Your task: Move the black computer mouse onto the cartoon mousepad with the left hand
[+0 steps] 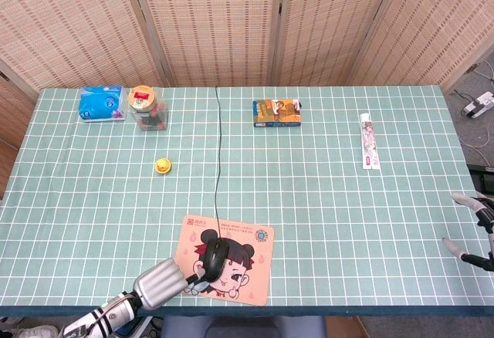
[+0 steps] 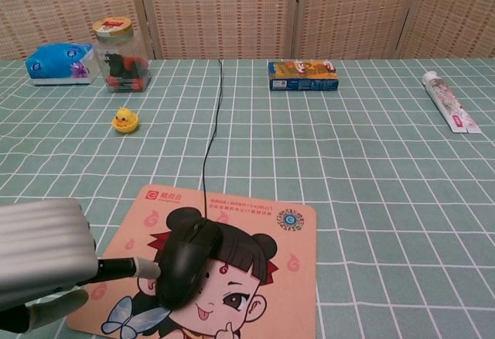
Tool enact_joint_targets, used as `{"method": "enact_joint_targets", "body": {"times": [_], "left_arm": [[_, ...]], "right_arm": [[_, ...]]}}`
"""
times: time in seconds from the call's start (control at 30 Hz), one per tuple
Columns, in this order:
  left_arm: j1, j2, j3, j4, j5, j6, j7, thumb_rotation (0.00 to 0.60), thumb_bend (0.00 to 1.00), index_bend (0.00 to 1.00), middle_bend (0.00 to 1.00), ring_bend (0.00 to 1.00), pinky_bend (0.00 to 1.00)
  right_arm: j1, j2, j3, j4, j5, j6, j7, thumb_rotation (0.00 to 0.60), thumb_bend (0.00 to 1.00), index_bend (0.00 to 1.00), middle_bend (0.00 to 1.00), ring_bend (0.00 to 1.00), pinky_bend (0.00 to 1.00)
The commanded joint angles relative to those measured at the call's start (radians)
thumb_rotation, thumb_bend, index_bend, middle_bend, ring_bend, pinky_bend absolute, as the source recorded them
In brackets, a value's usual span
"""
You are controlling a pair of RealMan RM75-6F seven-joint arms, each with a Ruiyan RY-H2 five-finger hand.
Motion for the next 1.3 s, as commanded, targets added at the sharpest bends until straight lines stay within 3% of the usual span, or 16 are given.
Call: {"method": "enact_joint_targets", "body": {"times": [0.03, 0.33, 0.67, 0.83, 1.0, 1.13, 1.3], "left_arm": [[-0.002, -0.006, -0.002, -0.011, -0.001, 0.000, 0.006, 0.600, 0.60, 0.16, 1.00, 1.00, 1.00], [0.048, 0.062, 0.020, -0.039, 0.046, 0.120, -0.081, 0.600, 0.60, 0.16, 1.00, 1.00, 1.00], [0.162, 0.143, 0.030, 0.082, 0.140, 0.401, -0.383, 0.600, 0.60, 0.16, 1.00, 1.00, 1.00], [0.212, 0.168, 0.019, 0.154, 0.151, 0.529, -0.560, 0.600, 0.59, 0.16, 0.93, 0.98, 1.00], [0.274, 0.192, -0.011, 0.181, 0.095, 0.629, -0.652, 0.600, 0.50, 0.19, 0.77, 0.80, 0.98], [0.338, 0.198, -0.047, 0.186, 0.014, 0.714, -0.704, 0.600, 0.49, 0.26, 0.62, 0.64, 0.79], [0.420, 0.183, -0.128, 0.205, -0.137, 0.823, -0.712, 0.600, 0.48, 0.29, 0.58, 0.60, 0.73]], "right_arm": [[0.000, 0.000, 0.000, 0.000, -0.001, 0.000, 0.000, 0.600, 0.14, 0.23, 0.31, 0.23, 0.44], [-0.001, 0.001, 0.001, 0.003, 0.001, 0.000, 0.005, 0.600, 0.14, 0.23, 0.31, 0.23, 0.44], [0.009, -0.011, -0.004, -0.009, -0.002, -0.020, -0.043, 0.600, 0.14, 0.23, 0.31, 0.23, 0.44], [0.017, -0.019, -0.005, -0.017, 0.001, -0.038, -0.076, 0.600, 0.14, 0.23, 0.31, 0.23, 0.44], [0.025, -0.028, -0.005, -0.026, 0.005, -0.053, -0.112, 0.600, 0.14, 0.23, 0.31, 0.23, 0.44], [0.030, -0.034, -0.001, -0.029, 0.018, -0.064, -0.134, 0.600, 0.14, 0.24, 0.31, 0.23, 0.44], [0.040, -0.044, 0.006, -0.031, 0.047, -0.090, -0.167, 0.600, 0.14, 0.23, 0.31, 0.23, 0.44]]}}
